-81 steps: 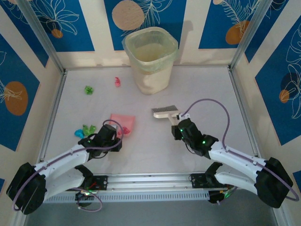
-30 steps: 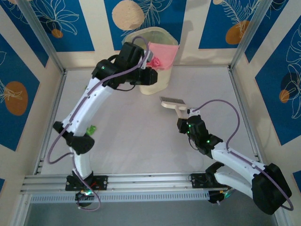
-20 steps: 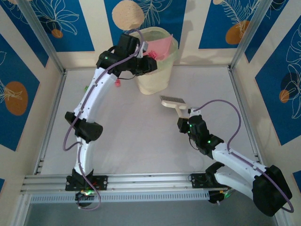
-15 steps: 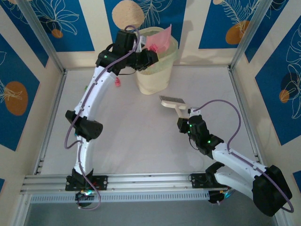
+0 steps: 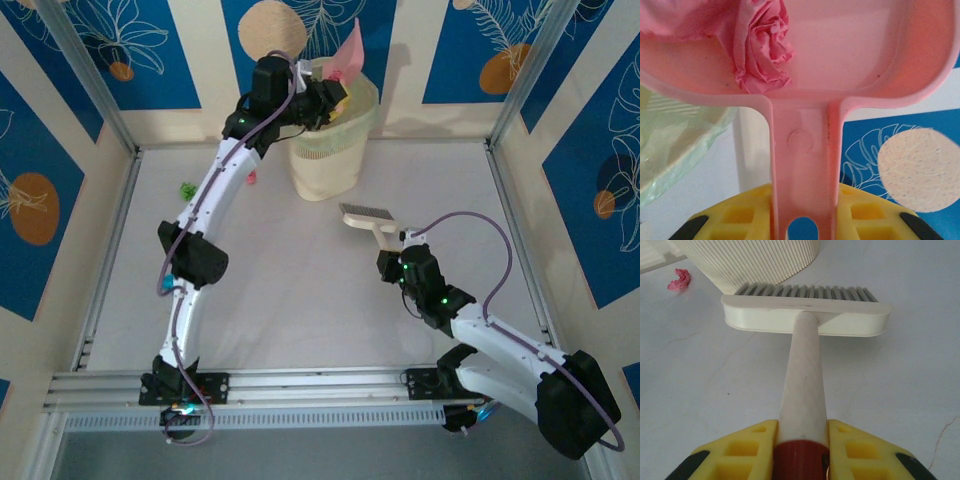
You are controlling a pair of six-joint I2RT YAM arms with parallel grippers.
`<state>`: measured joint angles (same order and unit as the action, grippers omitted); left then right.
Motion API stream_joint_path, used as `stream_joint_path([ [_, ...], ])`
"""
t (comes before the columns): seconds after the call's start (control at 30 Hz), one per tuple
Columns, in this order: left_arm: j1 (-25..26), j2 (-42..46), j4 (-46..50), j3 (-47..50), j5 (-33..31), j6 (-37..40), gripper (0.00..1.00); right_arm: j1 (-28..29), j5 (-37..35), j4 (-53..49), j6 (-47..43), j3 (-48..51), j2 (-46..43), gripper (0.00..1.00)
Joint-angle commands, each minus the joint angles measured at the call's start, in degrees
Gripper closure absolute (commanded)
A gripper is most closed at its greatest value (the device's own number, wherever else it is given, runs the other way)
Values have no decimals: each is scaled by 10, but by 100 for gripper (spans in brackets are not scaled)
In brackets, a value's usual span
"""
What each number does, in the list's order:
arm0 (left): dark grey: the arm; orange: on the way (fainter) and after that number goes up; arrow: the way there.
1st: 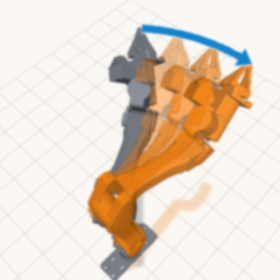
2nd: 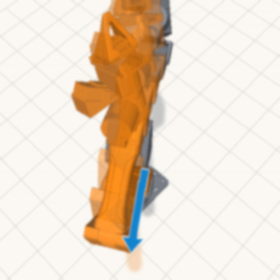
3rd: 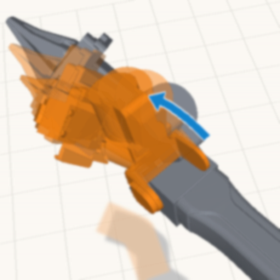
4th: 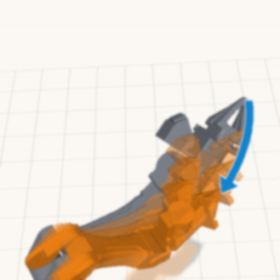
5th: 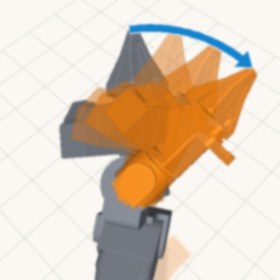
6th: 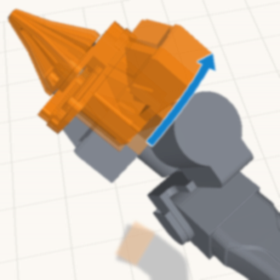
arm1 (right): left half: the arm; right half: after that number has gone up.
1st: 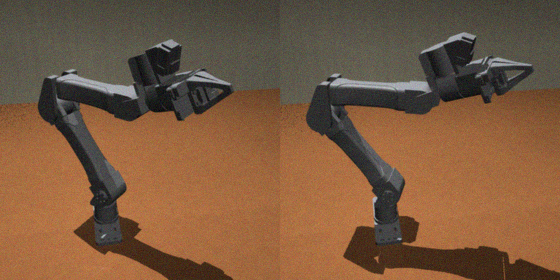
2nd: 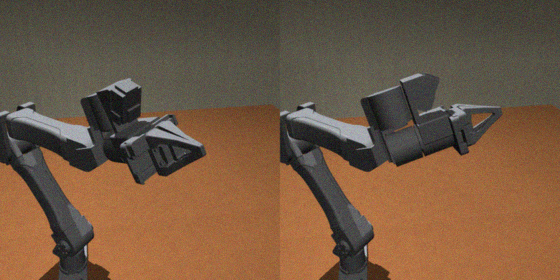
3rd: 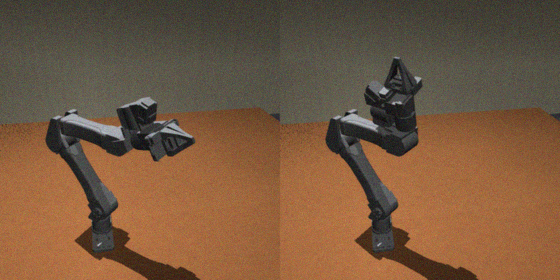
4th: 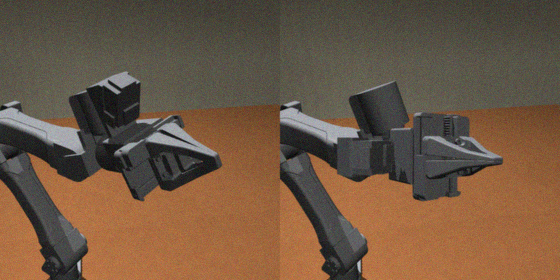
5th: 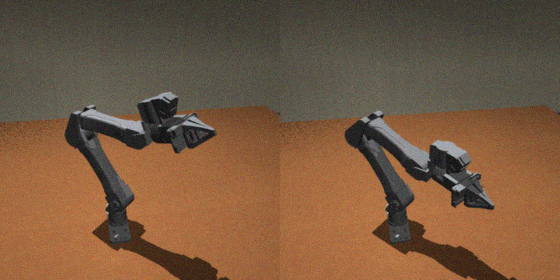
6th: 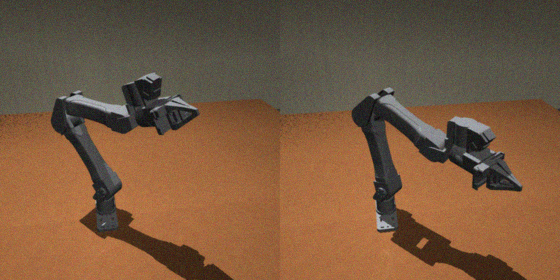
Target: Sweep away the paper scraps from the table
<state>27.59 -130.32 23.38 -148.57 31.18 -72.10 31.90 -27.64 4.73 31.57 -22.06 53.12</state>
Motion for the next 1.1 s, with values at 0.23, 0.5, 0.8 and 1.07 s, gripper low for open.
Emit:
stream_joint_path([
  [0.23,-20,3,-185,70,11,-120,100,-2,-4,28,-5,-18,10,100],
  [0.5,-27,11,-275,131,15,-166,100,-2,-6,26,-8,-19,8,100],
  [0.8,-36,3,-355,155,8,-214,100,-2,-5,25,-11,-20,7,100],
  [1.07,-32,15,-512,221,-23,-285,100,-3,-7,27,-13,-19,7,100],
])
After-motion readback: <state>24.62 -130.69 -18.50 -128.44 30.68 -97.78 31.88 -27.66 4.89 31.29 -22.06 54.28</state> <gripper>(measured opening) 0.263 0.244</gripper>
